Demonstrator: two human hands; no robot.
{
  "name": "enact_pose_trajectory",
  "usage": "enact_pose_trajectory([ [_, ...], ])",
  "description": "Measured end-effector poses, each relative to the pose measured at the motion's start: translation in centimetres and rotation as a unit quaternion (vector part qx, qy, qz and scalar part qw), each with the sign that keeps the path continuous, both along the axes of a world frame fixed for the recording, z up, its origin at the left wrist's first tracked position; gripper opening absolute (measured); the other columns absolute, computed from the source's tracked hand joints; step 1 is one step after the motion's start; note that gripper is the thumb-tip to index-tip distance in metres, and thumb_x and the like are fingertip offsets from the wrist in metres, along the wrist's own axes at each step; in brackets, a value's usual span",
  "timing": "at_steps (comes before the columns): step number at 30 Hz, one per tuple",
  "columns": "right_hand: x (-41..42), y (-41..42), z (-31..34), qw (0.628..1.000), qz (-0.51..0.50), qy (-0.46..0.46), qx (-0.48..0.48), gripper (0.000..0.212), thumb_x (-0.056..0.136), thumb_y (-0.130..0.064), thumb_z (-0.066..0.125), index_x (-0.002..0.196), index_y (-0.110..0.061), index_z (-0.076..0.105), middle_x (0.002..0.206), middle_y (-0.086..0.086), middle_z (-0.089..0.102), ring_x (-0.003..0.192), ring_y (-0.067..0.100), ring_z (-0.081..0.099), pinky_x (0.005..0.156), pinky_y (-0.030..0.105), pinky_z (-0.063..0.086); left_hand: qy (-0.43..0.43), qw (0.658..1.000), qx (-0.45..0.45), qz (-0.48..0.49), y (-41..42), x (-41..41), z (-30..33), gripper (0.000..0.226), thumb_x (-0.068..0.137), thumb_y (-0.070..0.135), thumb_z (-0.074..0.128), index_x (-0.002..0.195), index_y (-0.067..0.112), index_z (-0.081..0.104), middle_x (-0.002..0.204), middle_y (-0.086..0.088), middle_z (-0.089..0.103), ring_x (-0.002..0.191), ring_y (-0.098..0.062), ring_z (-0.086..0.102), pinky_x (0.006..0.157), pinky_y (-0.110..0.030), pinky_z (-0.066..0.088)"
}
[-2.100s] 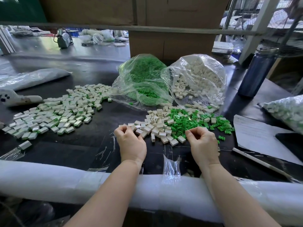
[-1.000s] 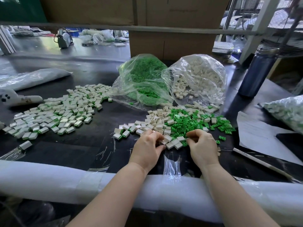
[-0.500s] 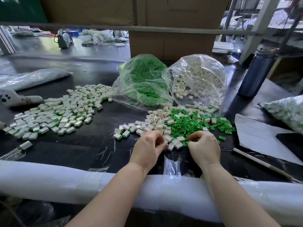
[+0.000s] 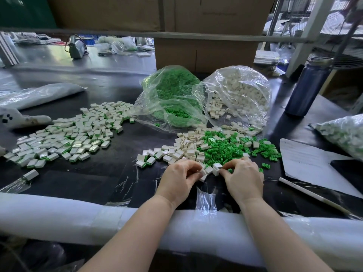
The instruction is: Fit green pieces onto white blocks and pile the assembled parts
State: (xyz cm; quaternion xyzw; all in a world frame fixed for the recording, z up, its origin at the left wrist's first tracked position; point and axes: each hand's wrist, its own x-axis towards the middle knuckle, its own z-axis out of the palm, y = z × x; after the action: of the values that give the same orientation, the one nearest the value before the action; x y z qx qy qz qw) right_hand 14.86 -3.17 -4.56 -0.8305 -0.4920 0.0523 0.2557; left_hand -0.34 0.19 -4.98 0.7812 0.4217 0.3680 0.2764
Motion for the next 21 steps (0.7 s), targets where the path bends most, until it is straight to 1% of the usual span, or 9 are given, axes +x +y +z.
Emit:
enact_pose_trajectory([
  [3, -0.08, -0.03, -0.01, 1.0, 0.011, -0.023, 0.0, 0.012, 0.086, -0.035, 0.064, 0.093, -0.026, 0.069, 0.11, -0.003, 0.054, 0.11, 0.019, 0.045, 0.09, 0.034, 0.03, -0.004, 1.0, -0.001, 0.0, 0.05, 0.05, -0.05, 0.014, 0.081, 0.012, 0.07, 0.095, 0.01, 0.071, 0.081, 0.012, 0.058, 0.072, 0.008, 0.053, 0.073, 0.003, 0.038],
  [7, -0.17, -0.06, 0.0, 0.999, 0.028, -0.022, 0.007, 0.007, 0.087, -0.031, 0.063, 0.092, -0.026, 0.064, 0.107, -0.004, 0.056, 0.11, 0.019, 0.045, 0.091, 0.035, 0.029, -0.004, 1.0, -0.003, 0.001, 0.16, 0.02, -0.23, 0.013, 0.081, 0.014, 0.07, 0.094, 0.01, 0.07, 0.08, 0.014, 0.058, 0.072, 0.007, 0.054, 0.073, 0.003, 0.038],
  [9, -0.23, -0.1, 0.03, 0.999, 0.039, -0.018, 0.016, 0.003, 0.088, -0.026, 0.062, 0.09, -0.025, 0.061, 0.098, -0.005, 0.057, 0.106, 0.019, 0.048, 0.085, 0.032, 0.026, -0.002, 1.0, -0.005, 0.0, 0.19, 0.02, -0.29, 0.013, 0.081, 0.014, 0.07, 0.094, 0.011, 0.07, 0.079, 0.017, 0.057, 0.073, 0.008, 0.054, 0.073, 0.003, 0.039],
  [11, -0.13, -0.11, -0.05, 0.997, 0.056, 0.001, 0.052, 0.004, 0.088, -0.019, 0.062, 0.09, -0.022, 0.06, 0.086, -0.006, 0.056, 0.097, 0.02, 0.052, 0.079, 0.03, 0.025, -0.006, 1.0, -0.006, 0.0, 0.24, 0.03, -0.33, 0.012, 0.082, 0.015, 0.07, 0.093, 0.012, 0.069, 0.078, 0.019, 0.056, 0.073, 0.008, 0.054, 0.073, 0.002, 0.04],
  [13, -0.08, -0.15, -0.05, 0.986, 0.094, 0.075, 0.116, 0.013, 0.087, -0.01, 0.062, 0.097, -0.019, 0.063, 0.079, -0.007, 0.057, 0.086, 0.019, 0.055, 0.078, 0.027, 0.036, -0.012, 1.0, -0.007, -0.001, 0.29, 0.01, -0.38, 0.01, 0.082, 0.015, 0.07, 0.091, 0.012, 0.069, 0.078, 0.019, 0.057, 0.073, 0.006, 0.055, 0.072, 0.0, 0.041],
  [14, -0.14, -0.21, 0.05, 0.974, 0.116, 0.131, 0.145, 0.019, 0.087, -0.006, 0.061, 0.1, -0.019, 0.065, 0.08, -0.006, 0.058, 0.082, 0.016, 0.055, 0.075, 0.021, 0.04, -0.014, 1.0, -0.009, -0.002, 0.31, -0.02, -0.41, 0.01, 0.082, 0.016, 0.07, 0.091, 0.012, 0.068, 0.078, 0.019, 0.057, 0.073, 0.005, 0.056, 0.072, -0.001, 0.042],
  [16, -0.26, -0.27, 0.3, 0.946, 0.155, 0.227, 0.174, 0.023, 0.087, -0.001, 0.06, 0.093, -0.021, 0.068, 0.085, -0.006, 0.063, 0.078, 0.003, 0.057, 0.07, 0.007, 0.041, -0.019, 1.0, -0.016, -0.007, 0.38, -0.06, -0.49, 0.01, 0.082, 0.016, 0.07, 0.091, 0.013, 0.068, 0.078, 0.019, 0.058, 0.074, 0.005, 0.057, 0.073, -0.002, 0.043],
  [18, -0.38, -0.26, 0.47, 0.926, 0.179, 0.284, 0.173, 0.023, 0.085, -0.001, 0.063, 0.081, -0.023, 0.068, 0.082, -0.008, 0.067, 0.074, -0.002, 0.059, 0.07, 0.007, 0.044, -0.025, 0.999, -0.025, -0.01, 0.41, -0.08, -0.53, 0.011, 0.082, 0.016, 0.07, 0.092, 0.013, 0.068, 0.078, 0.019, 0.059, 0.075, 0.005, 0.058, 0.073, -0.002, 0.043],
  [21, -0.35, -0.25, 0.61, 0.901, 0.192, 0.344, 0.182, 0.023, 0.079, 0.001, 0.069, 0.073, -0.021, 0.067, 0.066, -0.008, 0.067, 0.064, -0.001, 0.061, 0.066, 0.015, 0.05, -0.035, 0.999, -0.036, -0.018, 0.42, -0.1, -0.49, 0.011, 0.083, 0.016, 0.068, 0.094, 0.013, 0.067, 0.079, 0.016, 0.06, 0.075, 0.002, 0.058, 0.072, -0.003, 0.043],
])
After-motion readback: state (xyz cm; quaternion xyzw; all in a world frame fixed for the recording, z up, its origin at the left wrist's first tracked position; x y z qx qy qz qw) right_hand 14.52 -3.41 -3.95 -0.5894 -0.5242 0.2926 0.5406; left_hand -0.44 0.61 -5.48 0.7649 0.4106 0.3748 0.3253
